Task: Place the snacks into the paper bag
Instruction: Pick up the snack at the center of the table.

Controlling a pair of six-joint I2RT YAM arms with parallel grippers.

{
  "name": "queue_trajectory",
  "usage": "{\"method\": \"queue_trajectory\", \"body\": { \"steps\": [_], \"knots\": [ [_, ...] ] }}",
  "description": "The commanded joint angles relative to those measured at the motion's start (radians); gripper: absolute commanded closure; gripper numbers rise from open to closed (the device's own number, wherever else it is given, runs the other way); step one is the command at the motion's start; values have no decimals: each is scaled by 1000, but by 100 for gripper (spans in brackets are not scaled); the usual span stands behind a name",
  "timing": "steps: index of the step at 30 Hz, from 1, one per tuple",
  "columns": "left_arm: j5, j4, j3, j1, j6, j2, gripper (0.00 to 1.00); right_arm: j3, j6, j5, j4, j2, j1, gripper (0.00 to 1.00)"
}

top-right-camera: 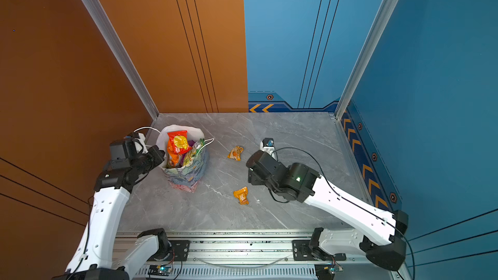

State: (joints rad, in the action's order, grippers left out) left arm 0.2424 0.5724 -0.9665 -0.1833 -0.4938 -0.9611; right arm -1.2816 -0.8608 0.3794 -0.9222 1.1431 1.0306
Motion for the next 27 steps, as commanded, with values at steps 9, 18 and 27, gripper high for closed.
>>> {"method": "queue_trajectory", "body": {
  "steps": [9, 18, 27],
  "knots": [
    [10, 9, 2, -11, 14, 16, 100, 279, -35, 35, 25, -210, -56, 30],
    [0, 9, 8, -11, 18, 46, 100, 527, -29, -168, 375, -100, -108, 30],
    [23, 7, 3, -27, 18, 27, 100, 346, 91, -367, 550, 313, -253, 29]
  ]
}}
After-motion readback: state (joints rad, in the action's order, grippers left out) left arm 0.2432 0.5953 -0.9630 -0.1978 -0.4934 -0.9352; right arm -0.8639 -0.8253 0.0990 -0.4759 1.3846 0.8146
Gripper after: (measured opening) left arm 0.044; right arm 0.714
